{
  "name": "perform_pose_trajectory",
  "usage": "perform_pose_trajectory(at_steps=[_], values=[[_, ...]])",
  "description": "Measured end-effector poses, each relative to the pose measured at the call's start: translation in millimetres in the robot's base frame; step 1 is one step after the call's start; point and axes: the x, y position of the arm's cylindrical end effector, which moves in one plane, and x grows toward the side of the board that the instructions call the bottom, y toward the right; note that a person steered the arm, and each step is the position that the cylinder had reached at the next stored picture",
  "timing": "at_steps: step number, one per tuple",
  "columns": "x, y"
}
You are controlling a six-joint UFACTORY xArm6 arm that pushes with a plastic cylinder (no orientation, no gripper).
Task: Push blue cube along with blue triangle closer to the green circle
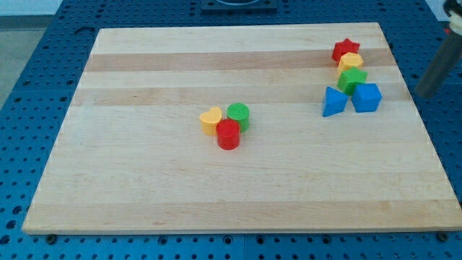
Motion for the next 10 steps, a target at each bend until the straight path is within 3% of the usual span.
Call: perform_pose_trajectory(at_steps=[2,4,6,7,10], values=[[51,-102],[64,-175],[32,-38],[5,-24],[22,-176]])
